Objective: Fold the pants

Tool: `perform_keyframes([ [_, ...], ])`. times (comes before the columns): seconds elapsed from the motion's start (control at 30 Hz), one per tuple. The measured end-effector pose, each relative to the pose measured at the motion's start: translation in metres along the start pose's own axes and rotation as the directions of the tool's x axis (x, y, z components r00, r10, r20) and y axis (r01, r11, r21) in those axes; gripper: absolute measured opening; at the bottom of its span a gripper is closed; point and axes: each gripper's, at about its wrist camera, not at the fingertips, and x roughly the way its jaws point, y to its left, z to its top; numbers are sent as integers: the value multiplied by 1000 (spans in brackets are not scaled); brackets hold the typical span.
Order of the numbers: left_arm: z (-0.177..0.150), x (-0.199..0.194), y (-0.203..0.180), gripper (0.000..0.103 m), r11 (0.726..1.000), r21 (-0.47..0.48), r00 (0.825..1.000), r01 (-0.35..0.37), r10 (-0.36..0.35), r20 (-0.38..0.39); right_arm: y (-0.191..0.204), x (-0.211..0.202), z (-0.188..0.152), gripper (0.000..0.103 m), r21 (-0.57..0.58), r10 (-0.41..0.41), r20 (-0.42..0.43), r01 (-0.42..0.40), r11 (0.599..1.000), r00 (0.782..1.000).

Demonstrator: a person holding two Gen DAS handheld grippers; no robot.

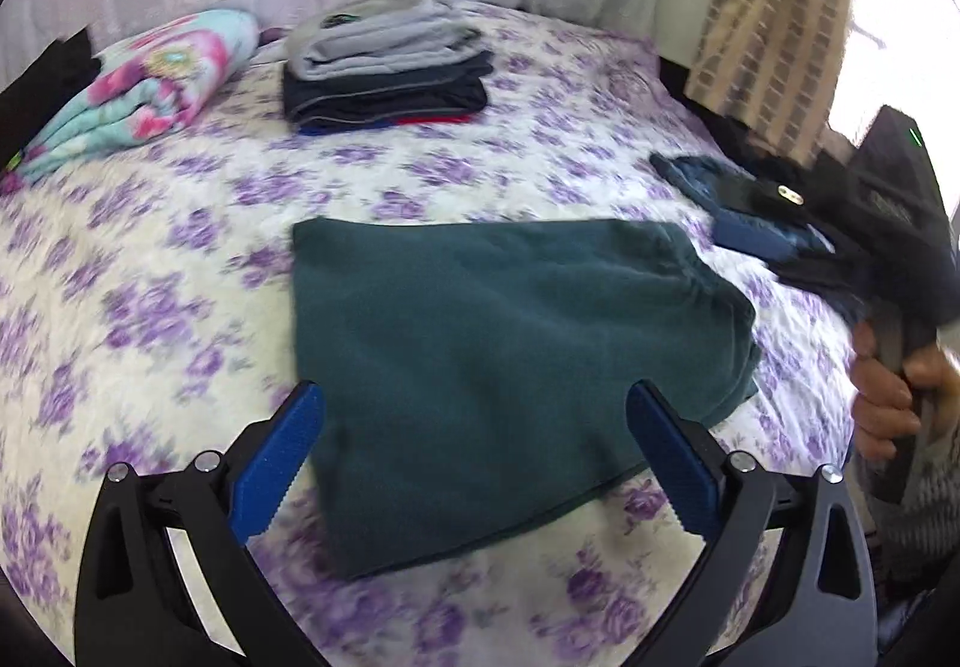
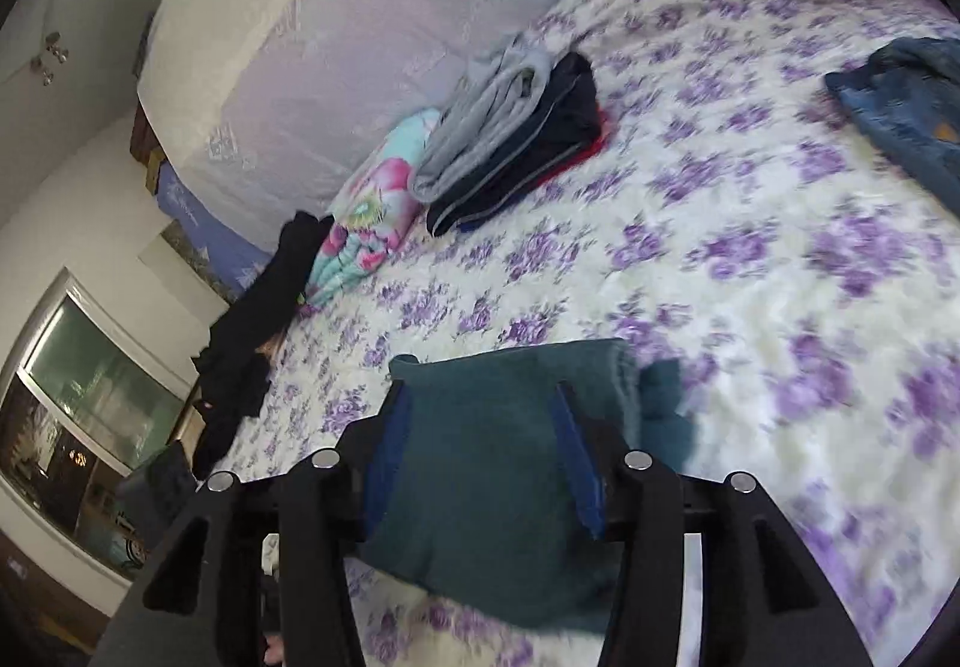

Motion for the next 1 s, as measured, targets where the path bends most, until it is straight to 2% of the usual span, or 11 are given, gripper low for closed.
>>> perform_keyframes([
  [0.13, -12, 39, -5, 98, 996, 59, 989, -71, 78, -125, -23, 34, 0, 44, 55, -52, -49, 55, 997, 997],
  [0.17, -16, 42, -2, 99, 996, 57, 989, -67, 74, -131, -34, 36, 0, 38, 73, -44, -53, 48, 996, 998],
  [0.23, -18, 38, 3, 99, 997, 47, 991, -55, 61, -121, -47, 36, -1, 17, 115, -33, -59, 40, 993, 998],
  [0.27, -18, 36, 4, 99, 997, 49, 990, -60, 65, -124, -50, 34, -1, 16, 135, -23, -62, 31, 990, 998],
  [0.33, -17, 26, 9, 98, 995, 47, 989, -87, 92, -113, -45, 20, 0, 30, 130, -3, -54, 11, 991, 999],
  [0.37, -15, 18, 15, 98, 995, 34, 991, -91, 94, -99, -37, 8, 1, 42, 96, -12, -30, 15, 995, 999],
  [0.4, -13, 8, 22, 98, 996, 14, 993, -85, 86, -85, -33, -4, 1, 67, 70, -22, -5, 22, 997, 1000],
  [0.43, -11, 3, 27, 98, 997, -1, 994, -82, 81, -78, -30, -17, 2, 76, 46, -34, 30, 33, 998, 999],
  [0.6, -7, -8, 83, 98, 978, -200, 995, -58, 40, -91, -46, -48, -1, 76, 90, -21, 38, 18, 996, 999],
  [0.73, -9, 2, 105, 98, 939, -342, 993, 39, -76, -94, -65, -41, -21, 76, 165, -12, -5, 12, 986, 1000],
  [1.0, -8, 26, 93, 98, 934, -328, 970, 142, -197, -142, -74, -24, -46, 77, 247, 74, -65, -56, 967, 995],
])
